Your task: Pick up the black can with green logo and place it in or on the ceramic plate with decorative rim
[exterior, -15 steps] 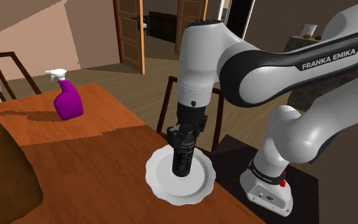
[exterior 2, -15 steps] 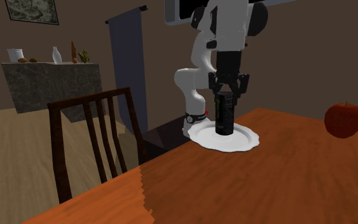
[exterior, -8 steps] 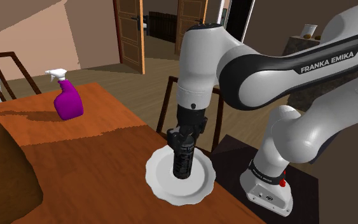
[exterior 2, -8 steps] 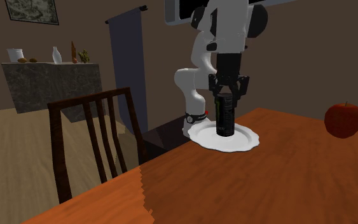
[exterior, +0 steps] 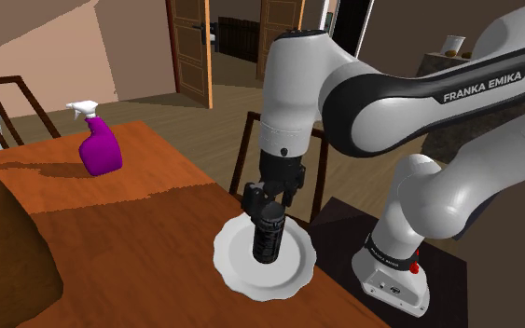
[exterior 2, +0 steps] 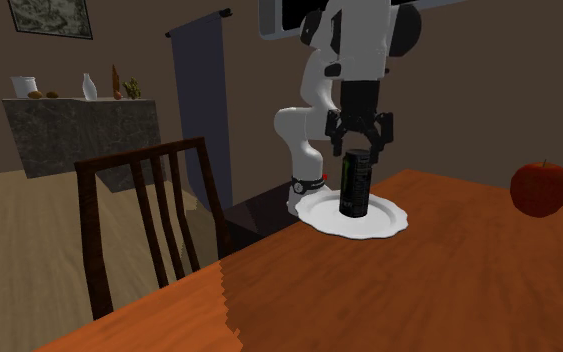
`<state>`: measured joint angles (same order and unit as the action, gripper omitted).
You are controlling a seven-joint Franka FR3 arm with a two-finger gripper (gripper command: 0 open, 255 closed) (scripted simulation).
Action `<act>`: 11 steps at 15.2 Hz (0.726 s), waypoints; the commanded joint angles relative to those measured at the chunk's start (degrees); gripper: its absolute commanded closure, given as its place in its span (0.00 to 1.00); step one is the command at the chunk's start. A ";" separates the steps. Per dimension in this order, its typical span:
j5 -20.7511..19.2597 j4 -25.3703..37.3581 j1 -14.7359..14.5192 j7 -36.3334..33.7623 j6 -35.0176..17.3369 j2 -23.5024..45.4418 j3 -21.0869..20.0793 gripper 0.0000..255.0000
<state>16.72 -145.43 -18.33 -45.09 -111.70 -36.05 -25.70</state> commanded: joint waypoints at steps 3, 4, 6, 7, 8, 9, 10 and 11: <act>-1.11 5.51 0.32 -0.25 6.77 -1.22 1.56 0.00; -1.11 5.51 0.32 -0.25 6.77 -1.22 1.57 0.00; -1.11 5.51 0.32 -0.25 6.77 -1.23 1.57 0.00; -1.11 5.51 0.32 -0.25 6.77 -1.22 1.57 0.00; -1.11 5.51 0.32 -0.25 6.77 -1.22 1.57 0.00; -1.11 5.51 0.32 -0.25 6.77 -1.22 1.57 0.00; -1.11 5.51 0.32 -0.25 6.77 -1.22 1.57 0.00; -1.11 5.51 0.32 -0.25 6.77 -1.22 1.57 0.00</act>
